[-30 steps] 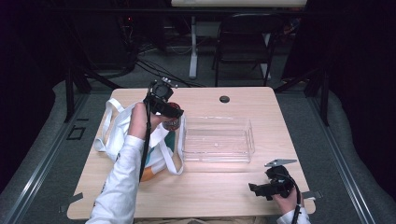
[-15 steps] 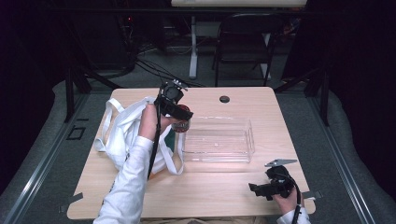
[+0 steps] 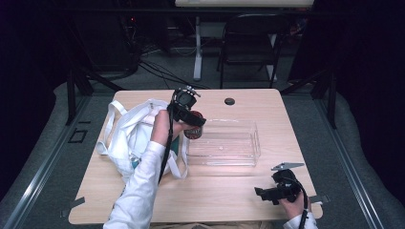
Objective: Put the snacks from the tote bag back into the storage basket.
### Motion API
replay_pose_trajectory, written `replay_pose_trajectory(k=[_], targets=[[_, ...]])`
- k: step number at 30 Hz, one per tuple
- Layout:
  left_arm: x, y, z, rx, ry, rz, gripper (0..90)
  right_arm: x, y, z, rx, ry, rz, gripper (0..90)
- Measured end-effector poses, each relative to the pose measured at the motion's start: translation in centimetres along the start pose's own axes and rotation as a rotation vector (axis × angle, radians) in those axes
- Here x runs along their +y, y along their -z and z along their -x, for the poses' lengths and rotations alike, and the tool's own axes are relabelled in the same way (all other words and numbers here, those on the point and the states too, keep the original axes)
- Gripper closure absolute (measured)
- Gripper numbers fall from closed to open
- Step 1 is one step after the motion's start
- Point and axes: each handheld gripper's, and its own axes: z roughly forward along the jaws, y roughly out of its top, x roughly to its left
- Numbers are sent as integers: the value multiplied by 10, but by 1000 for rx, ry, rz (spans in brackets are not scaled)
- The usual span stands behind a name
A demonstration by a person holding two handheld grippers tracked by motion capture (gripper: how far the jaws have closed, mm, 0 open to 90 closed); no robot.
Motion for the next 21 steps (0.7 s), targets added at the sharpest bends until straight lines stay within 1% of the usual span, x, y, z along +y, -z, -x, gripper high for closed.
replay_pose_trajectory(k=[1, 5, 7, 10, 13, 19, 21], targets=[[0, -3, 1, -7, -4, -1, 278, 0, 0, 0, 0, -1, 1, 46], [0, -7, 4, -13, -8, -5, 278, 0, 0, 0, 1, -1, 1, 46], [-1, -11, 4, -25, -9, -7, 279, 0, 0, 0, 1, 0, 1, 46], [-1, -13, 5, -25, -5, -6, 278, 0, 0, 0, 2, -2, 2, 46], [-2, -18, 7, -39, -10, -14, 278, 0, 0, 0, 1, -3, 1, 47], [-5, -24, 9, -42, -12, -18, 278, 0, 0, 0, 2, -2, 1, 46], [-6, -26, 9, -51, -10, -21, 279, 0, 0, 0, 2, -3, 1, 47]])
